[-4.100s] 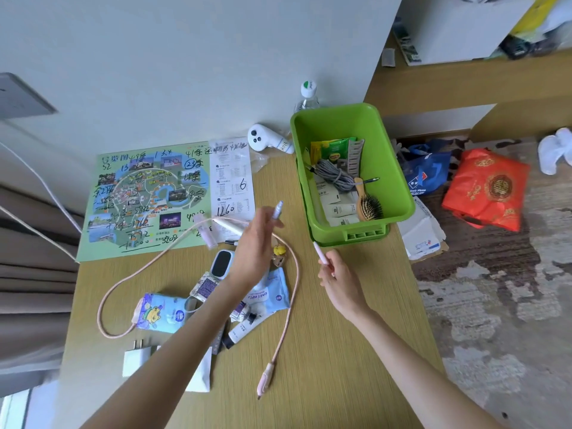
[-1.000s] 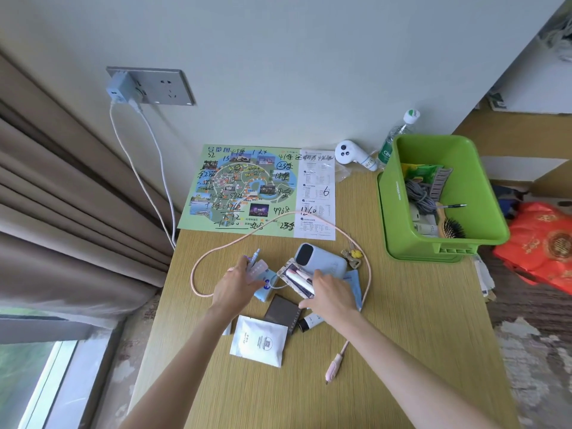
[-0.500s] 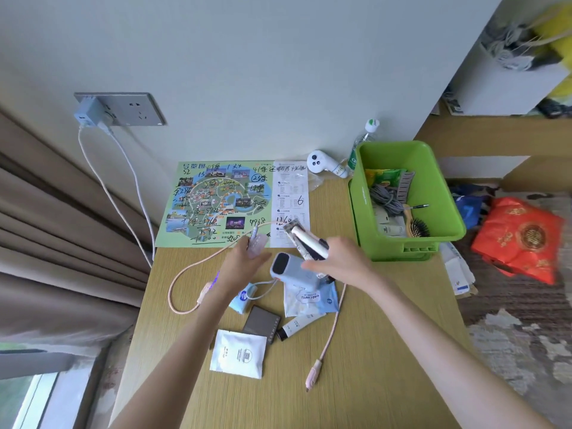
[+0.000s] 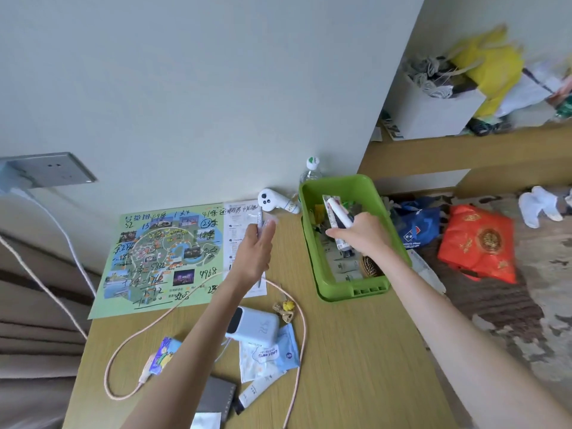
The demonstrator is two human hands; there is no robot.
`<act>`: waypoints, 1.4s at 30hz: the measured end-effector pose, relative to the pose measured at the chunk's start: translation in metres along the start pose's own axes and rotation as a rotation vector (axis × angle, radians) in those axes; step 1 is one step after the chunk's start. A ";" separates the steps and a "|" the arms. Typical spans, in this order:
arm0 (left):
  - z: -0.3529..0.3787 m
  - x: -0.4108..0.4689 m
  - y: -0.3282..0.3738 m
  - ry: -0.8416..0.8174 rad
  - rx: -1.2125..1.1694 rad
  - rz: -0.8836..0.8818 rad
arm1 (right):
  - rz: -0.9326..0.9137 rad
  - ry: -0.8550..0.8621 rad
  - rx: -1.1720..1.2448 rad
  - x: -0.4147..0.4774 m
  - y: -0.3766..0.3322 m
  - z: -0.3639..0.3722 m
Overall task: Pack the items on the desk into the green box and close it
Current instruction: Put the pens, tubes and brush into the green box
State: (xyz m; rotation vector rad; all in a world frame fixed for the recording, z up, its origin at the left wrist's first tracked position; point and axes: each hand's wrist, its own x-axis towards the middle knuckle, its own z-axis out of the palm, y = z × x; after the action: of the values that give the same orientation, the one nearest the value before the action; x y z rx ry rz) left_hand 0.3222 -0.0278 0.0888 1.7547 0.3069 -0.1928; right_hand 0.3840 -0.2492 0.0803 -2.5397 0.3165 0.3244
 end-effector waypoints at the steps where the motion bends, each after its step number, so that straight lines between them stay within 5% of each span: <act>1: 0.003 0.003 0.000 -0.003 -0.011 -0.011 | 0.022 -0.041 -0.012 0.004 0.005 0.006; 8: 0.014 0.016 -0.008 -0.001 0.019 -0.009 | 0.015 -0.357 -0.296 0.013 0.033 0.032; 16: 0.029 0.018 -0.003 -0.015 -0.011 -0.041 | 0.037 -0.115 0.260 0.027 0.024 0.036; 21: 0.042 0.020 0.010 -0.062 -0.033 -0.056 | -0.027 -0.184 -0.054 0.026 0.030 0.036; 29: 0.102 0.033 0.036 -0.113 0.099 0.070 | -0.364 0.389 -0.193 0.006 0.072 -0.016; 35: 0.167 0.057 0.029 -0.067 0.248 -0.023 | -0.331 0.248 -0.028 -0.009 0.097 -0.016; 42: 0.176 0.069 0.008 -0.226 0.635 -0.169 | -0.316 0.271 -0.026 -0.008 0.104 -0.008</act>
State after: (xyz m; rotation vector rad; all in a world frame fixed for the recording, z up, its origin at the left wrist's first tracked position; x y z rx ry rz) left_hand 0.3973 -0.1950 0.0399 2.3045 0.2418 -0.6630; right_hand 0.3478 -0.3373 0.0371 -2.6078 0.0074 -0.1375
